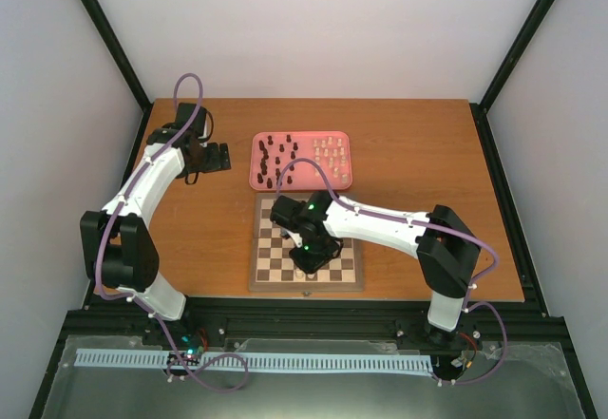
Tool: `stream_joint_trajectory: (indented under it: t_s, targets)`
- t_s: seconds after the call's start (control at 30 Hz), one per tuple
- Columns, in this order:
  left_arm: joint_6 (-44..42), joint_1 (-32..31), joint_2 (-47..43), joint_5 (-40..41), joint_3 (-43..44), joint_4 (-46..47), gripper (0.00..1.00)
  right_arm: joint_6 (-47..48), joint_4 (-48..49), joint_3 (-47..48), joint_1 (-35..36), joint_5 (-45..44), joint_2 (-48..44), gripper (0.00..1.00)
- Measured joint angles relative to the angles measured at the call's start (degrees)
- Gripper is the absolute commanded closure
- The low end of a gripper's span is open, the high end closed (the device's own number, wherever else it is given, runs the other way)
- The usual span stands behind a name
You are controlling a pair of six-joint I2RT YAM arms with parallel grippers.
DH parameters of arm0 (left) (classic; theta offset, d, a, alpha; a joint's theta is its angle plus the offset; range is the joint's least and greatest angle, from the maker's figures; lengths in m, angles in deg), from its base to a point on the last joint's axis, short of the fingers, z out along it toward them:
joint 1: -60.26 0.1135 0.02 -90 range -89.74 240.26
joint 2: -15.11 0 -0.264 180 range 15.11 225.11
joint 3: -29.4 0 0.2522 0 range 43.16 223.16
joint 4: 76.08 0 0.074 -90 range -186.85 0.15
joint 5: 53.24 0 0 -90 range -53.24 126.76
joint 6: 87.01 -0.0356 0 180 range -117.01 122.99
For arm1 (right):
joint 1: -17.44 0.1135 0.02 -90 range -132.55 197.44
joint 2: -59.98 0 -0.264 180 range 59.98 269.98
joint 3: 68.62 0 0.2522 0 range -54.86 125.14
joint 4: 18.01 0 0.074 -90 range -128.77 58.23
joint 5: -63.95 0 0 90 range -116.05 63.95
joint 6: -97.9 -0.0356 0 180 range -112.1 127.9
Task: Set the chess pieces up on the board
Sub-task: Adjust the chess piece on the chessboard.
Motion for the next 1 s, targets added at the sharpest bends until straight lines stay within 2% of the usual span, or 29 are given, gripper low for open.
stream_joint_trajectory:
  t_s: [0.87, 1.0]
  targets:
    - [0.0, 0.0, 0.0, 0.04, 0.0, 0.0, 0.0, 0.42, -0.09, 0.76, 0.17, -0.61, 1.09, 0.81]
    - [0.0, 0.0, 0.0, 0.02, 0.0, 0.02, 0.0, 0.55, -0.17, 0.83, 0.22, -0.85, 1.14, 0.74]
